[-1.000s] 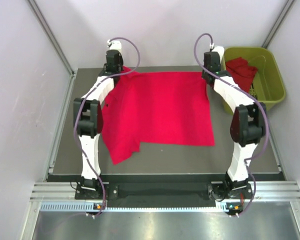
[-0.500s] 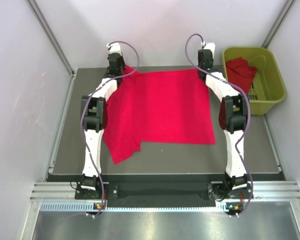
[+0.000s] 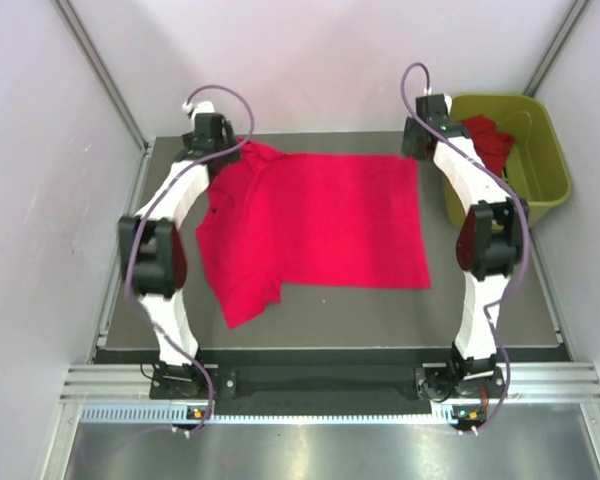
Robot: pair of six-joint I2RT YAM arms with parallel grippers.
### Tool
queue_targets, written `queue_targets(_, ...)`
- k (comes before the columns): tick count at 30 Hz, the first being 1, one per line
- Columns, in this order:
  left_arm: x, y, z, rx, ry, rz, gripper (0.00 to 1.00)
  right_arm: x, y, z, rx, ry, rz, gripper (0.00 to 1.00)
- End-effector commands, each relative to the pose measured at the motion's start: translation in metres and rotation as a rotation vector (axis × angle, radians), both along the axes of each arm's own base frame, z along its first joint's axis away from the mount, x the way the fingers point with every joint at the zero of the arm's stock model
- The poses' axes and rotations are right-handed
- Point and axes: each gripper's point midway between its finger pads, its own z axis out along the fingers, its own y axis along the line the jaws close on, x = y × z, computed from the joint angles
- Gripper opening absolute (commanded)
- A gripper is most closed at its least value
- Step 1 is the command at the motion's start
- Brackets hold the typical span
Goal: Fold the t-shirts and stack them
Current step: Flatten the tshirt out
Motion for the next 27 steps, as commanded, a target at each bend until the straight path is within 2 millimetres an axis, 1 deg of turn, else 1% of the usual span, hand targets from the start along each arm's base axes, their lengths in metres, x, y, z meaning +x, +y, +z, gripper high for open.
queue_targets(1,-0.089,0.009,0.065,-0.084,-0.014,0.024,0.79,-0.072,0.044,0.016,0.197,0.090,0.099,0.68)
queue_targets(2,-0.105,0.002,0.059,-0.119,0.011,-0.005,0.77,-0.089,0.058,0.030,0.213,0.073,0.141,0.69)
queue_targets(3,-0.130,0.002,0.030,-0.132,0.087,-0.006,0.75,-0.110,0.063,0.009,0.215,0.137,0.155,0.70)
queue_targets(4,-0.153,-0.001,0.043,-0.185,0.073,0.009,0.73,-0.123,0.073,0.006,0.252,0.156,0.169,0.70)
queue_targets(5,-0.170,-0.005,0.033,-0.228,0.106,0.008,0.72,-0.139,0.083,0.017,0.286,0.143,0.196,0.70)
queue_targets(6,-0.194,-0.008,0.005,-0.255,0.180,0.015,0.69,-0.160,0.087,-0.002,0.310,0.200,0.202,0.70)
queue_targets(7,-0.210,-0.010,0.009,-0.322,0.175,0.053,0.67,-0.173,0.097,-0.003,0.365,0.218,0.218,0.70)
queue_targets(8,-0.236,-0.010,-0.008,-0.357,0.262,0.106,0.65,-0.187,0.106,0.007,0.387,0.203,0.250,0.70)
queue_targets(9,-0.258,-0.015,-0.031,-0.406,0.333,0.134,0.63,-0.205,0.107,-0.009,0.393,0.250,0.255,0.70)
queue_targets(10,-0.272,-0.020,-0.032,-0.470,0.338,0.152,0.59,-0.215,0.109,-0.011,0.403,0.260,0.266,0.70)
queue_targets(11,-0.287,-0.026,-0.041,-0.512,0.381,0.158,0.54,-0.224,0.110,-0.004,0.413,0.241,0.278,0.70)
queue_targets(12,-0.309,-0.036,-0.061,-0.567,0.459,0.156,0.49,-0.239,0.106,-0.019,0.414,0.279,0.268,0.70)
queue_targets(13,-0.319,-0.040,-0.063,-0.612,0.474,0.173,0.46,-0.245,0.104,-0.020,0.419,0.279,0.257,0.69)
queue_targets(14,-0.329,-0.043,-0.069,-0.629,0.502,0.182,0.46,-0.252,0.101,-0.014,0.425,0.259,0.258,0.68)
queue_targets(15,-0.348,-0.042,-0.082,-0.630,0.567,0.214,0.47,-0.262,0.098,-0.023,0.424,0.282,0.250,0.66)
queue_targets(16,-0.354,-0.042,-0.083,-0.639,0.570,0.225,0.47,-0.266,0.097,-0.024,0.428,0.283,0.243,0.65)
queue_targets(17,-0.361,-0.042,-0.086,-0.633,0.586,0.230,0.48,-0.275,0.093,-0.026,0.432,0.288,0.233,0.65)
queue_targets(18,-0.372,-0.038,-0.090,-0.605,0.619,0.260,0.48,-0.280,0.092,-0.028,0.434,0.289,0.227,0.65)
queue_targets(20,-0.378,-0.031,-0.092,-0.575,0.621,0.292,0.50,-0.291,0.087,-0.035,0.445,0.293,0.201,0.65)
queue_targets(22,-0.384,-0.033,-0.094,-0.575,0.642,0.302,0.49,-0.295,0.083,-0.039,0.458,0.284,0.171,0.65)
queue_targets(23,-0.389,-0.036,-0.098,-0.574,0.662,0.304,0.50,-0.302,0.080,-0.048,0.458,0.304,0.153,0.65)
queue_targets(25,-0.396,-0.039,-0.105,-0.584,0.695,0.317,0.50,-0.306,0.073,-0.055,0.471,0.315,0.111,0.65)
queue_targets(26,-0.403,-0.039,-0.111,-0.577,0.720,0.330,0.50,-0.311,0.070,-0.062,0.471,0.330,0.095,0.65)
queue_targets(27,-0.406,-0.037,-0.115,-0.568,0.735,0.347,0.51,-0.313,0.067,-0.064,0.474,0.332,0.084,0.64)
